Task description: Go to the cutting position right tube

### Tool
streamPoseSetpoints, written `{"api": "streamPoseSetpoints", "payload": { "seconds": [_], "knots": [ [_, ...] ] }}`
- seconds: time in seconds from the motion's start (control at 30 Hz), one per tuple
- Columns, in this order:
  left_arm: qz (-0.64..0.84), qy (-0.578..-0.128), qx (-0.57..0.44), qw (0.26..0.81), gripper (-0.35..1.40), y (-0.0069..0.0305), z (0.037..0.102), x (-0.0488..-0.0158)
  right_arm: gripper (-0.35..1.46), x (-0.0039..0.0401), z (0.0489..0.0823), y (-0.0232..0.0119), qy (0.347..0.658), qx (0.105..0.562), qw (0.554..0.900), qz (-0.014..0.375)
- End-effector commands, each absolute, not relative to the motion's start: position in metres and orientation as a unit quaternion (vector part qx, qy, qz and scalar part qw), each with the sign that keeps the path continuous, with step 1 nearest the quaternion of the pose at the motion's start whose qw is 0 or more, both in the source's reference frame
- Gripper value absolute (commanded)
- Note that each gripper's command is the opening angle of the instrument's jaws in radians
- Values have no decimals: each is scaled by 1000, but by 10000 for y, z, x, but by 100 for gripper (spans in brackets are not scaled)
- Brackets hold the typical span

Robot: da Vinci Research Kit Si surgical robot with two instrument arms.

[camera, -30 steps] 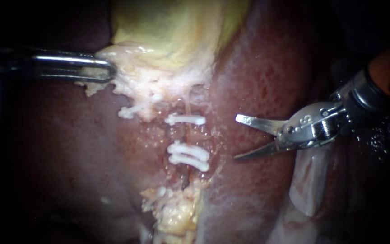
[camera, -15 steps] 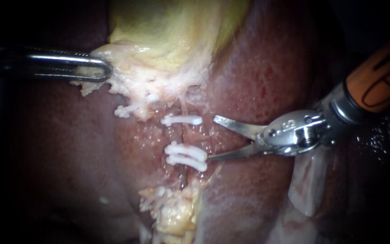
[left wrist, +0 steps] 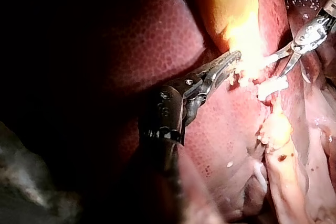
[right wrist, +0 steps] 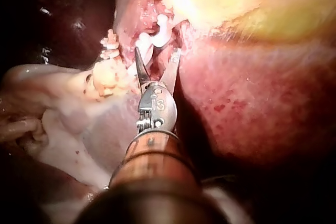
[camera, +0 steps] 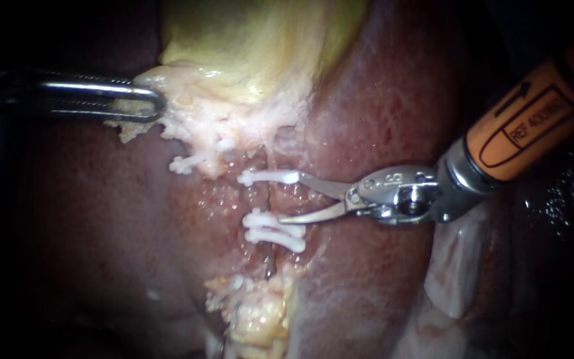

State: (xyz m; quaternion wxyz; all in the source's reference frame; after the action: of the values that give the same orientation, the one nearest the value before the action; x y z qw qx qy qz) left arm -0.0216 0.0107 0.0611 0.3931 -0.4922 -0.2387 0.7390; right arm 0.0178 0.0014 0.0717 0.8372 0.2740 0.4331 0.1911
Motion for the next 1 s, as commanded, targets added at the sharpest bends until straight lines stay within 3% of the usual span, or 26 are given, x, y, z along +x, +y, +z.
{"api": "streamPoseSetpoints", "payload": {
  "seconds": [0.03, 0.2, 0.5, 1.0],
  "knots": [
    [739, -239, -492, 393, -35, 107, 611, -216, 145, 177, 719, 14, 433, 277, 837, 188],
    [739, -238, -492, 394, -35, 107, 611, -216, 139, 177, 729, 15, 446, 308, 827, 151],
    [739, -238, -492, 394, -35, 106, 610, -218, 131, 189, 728, 6, 505, 347, 787, 79],
    [739, -236, -492, 395, -35, 106, 610, -220, 131, 231, 726, 5, 547, 377, 744, 72]
  ]
}}
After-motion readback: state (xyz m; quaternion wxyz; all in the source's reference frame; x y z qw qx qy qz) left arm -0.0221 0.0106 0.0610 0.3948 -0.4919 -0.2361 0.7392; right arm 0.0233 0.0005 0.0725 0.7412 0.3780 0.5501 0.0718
